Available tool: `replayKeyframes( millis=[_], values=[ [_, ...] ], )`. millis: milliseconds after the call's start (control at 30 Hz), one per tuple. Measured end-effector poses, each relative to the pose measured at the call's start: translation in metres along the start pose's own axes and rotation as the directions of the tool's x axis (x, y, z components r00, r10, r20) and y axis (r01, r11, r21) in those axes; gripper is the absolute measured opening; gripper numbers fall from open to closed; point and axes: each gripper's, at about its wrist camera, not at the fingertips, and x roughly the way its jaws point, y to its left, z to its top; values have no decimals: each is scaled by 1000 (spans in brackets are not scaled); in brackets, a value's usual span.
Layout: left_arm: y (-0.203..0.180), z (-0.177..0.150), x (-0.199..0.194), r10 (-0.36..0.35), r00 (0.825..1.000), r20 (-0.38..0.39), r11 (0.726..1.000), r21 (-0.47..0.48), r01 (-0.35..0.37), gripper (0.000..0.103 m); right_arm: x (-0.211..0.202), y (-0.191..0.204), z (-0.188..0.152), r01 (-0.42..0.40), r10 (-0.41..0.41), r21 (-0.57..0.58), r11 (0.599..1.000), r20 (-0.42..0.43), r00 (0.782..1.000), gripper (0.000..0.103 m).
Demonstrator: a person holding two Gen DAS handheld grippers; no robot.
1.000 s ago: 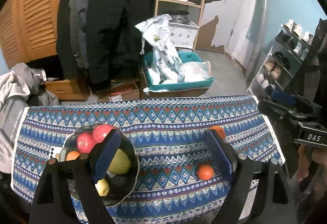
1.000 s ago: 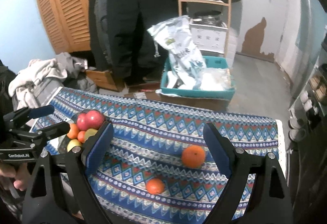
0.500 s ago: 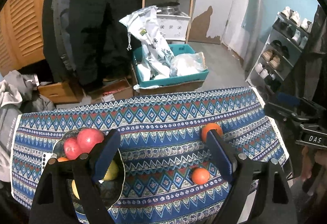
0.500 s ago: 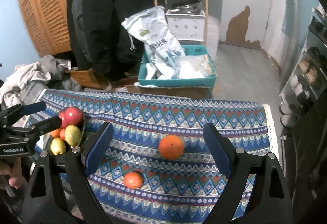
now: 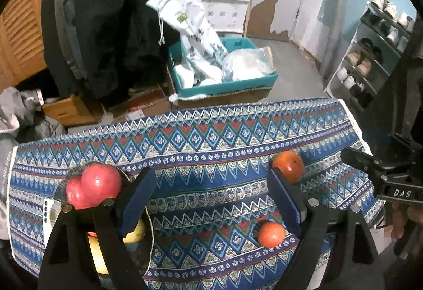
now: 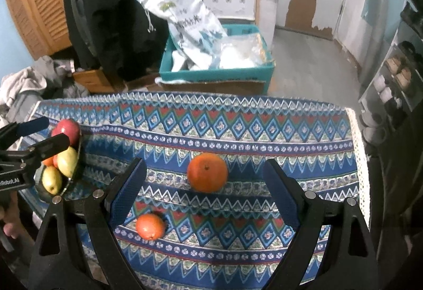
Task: Organize fruits
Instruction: 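Reach both open tools down toward the two remaining oranges, then grasp an orange with the right tool while the left tool grasps the other orange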
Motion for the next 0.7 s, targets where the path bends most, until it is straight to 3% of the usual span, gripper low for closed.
replayKeyframes(
  millis=[367, 700],
  values=[
    [12, -6, 68, -7, 993, -120, 999, -47, 1, 87, 89, -12, -10, -46, 58, 84, 995, -156, 986, 89],
    [14, -12, 101, 7, 984, -179, 999, -37, -14, 87, 139, -13, -17, -23, 39, 65, 998, -243, 969, 89]
  ],
)
